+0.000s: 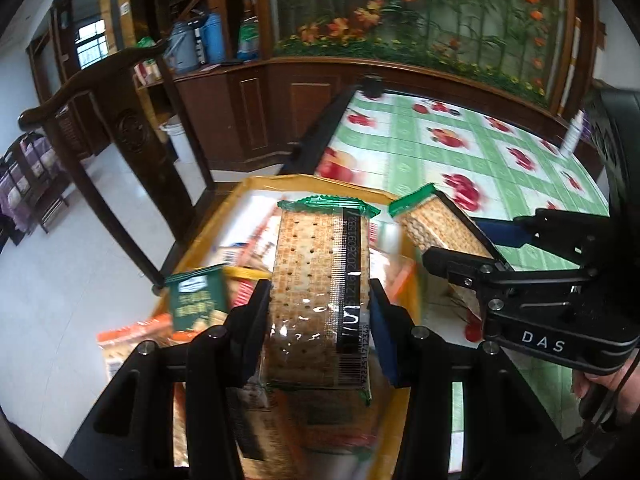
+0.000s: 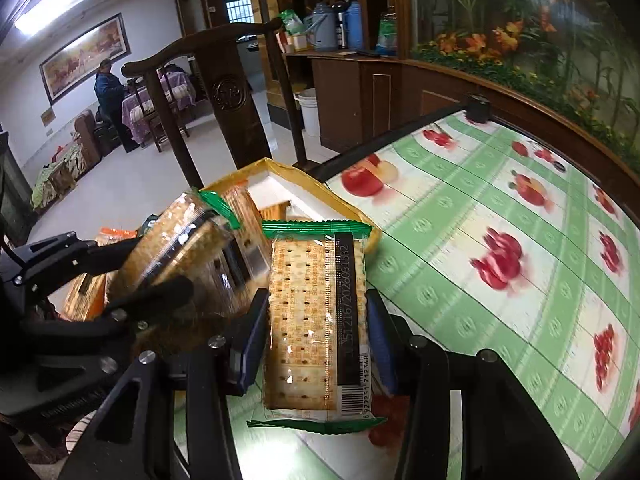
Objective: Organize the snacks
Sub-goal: 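Carry both green-ended cracker packs over the foam box, then lower both cracker packs into the foam box and open both tools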
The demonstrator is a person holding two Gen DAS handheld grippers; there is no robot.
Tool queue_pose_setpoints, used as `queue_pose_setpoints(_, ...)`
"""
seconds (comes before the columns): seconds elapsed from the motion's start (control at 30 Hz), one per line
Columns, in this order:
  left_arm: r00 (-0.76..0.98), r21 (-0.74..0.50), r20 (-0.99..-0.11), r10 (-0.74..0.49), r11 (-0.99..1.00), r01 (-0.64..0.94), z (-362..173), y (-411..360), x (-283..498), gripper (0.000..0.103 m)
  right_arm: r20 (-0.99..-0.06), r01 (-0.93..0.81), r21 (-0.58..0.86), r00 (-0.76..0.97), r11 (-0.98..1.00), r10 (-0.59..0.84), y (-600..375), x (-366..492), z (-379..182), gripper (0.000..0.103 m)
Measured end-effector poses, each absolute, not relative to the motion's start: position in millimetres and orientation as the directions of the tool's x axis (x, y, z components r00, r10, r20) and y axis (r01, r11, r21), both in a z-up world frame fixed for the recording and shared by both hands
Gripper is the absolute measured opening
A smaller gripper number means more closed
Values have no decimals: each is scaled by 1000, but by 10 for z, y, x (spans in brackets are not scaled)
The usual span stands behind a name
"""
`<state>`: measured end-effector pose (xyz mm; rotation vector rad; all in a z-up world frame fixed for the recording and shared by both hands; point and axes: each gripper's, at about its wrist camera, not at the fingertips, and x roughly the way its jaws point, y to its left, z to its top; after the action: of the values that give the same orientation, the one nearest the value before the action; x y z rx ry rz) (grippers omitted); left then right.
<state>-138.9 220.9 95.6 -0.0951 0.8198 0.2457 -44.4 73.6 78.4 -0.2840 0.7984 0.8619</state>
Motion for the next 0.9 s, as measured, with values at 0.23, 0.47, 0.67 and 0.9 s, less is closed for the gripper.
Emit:
queue_pose_setpoints(0.23,626,-17,-755,195,949,-316,909,2562,-1275,49,-743,-784,99,352,613,570,1043,-211,742,46)
queue_pose_setpoints(0.47,606,-41,-774,184,941,-337,811,2689,-1163,49,-776,-795,98,315,598,546,1407,81,618,46)
queue_pose_setpoints(0.67,588,-33,-788,182,942,-335,760,2660,-1075,49,-780,-815,91,298,572,550,1577,120,569,48)
queue_pose_setpoints(0.9,582,-44,-793,178,937,-346,737,2681,-1090,49,-746,-806,111,320,582,585,1375,81,657,66)
